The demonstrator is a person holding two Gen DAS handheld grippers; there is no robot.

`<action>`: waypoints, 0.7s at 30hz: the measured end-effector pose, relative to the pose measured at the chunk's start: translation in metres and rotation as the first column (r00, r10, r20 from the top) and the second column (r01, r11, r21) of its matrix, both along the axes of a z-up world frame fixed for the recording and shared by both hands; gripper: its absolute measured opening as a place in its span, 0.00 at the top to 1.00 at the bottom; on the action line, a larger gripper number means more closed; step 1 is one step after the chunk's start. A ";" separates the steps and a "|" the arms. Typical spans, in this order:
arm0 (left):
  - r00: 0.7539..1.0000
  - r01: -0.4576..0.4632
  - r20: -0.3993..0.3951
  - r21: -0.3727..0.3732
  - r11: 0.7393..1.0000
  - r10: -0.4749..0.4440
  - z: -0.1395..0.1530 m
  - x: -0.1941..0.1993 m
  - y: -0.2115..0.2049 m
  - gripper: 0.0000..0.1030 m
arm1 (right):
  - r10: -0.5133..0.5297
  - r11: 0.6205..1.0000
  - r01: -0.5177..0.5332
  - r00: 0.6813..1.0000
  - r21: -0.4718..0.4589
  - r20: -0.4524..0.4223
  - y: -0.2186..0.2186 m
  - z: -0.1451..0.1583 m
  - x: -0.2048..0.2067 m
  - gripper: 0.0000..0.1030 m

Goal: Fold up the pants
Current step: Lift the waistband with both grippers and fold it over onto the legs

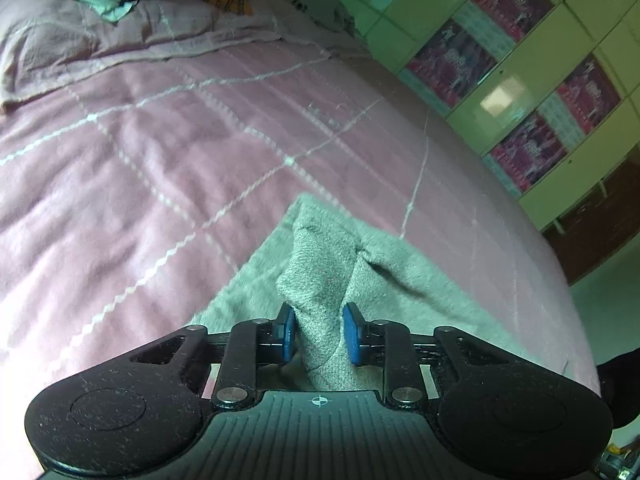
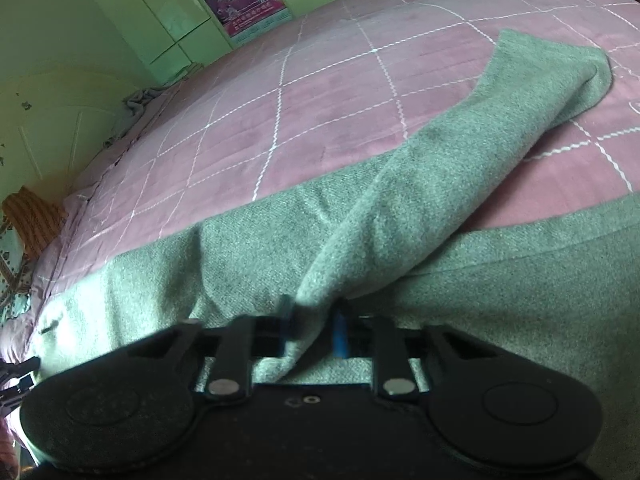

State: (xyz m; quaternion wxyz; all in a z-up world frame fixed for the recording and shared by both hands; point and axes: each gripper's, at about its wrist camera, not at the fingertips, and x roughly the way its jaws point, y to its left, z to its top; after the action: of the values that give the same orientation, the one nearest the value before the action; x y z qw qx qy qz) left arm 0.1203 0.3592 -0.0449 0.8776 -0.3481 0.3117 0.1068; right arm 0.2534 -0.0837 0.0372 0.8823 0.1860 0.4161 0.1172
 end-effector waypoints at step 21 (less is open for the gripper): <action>0.996 0.073 -0.063 0.106 0.992 -0.066 -0.001 -0.037 0.006 0.85 | 0.049 0.999 -0.049 0.993 -0.005 0.106 -0.010 0.016 -0.104 0.92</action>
State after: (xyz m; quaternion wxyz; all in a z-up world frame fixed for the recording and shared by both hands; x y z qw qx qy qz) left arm 0.0830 0.3656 -0.0454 0.8888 -0.2855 0.3432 0.1032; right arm 0.1497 -0.0935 0.0536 0.9003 0.1682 0.3732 0.1480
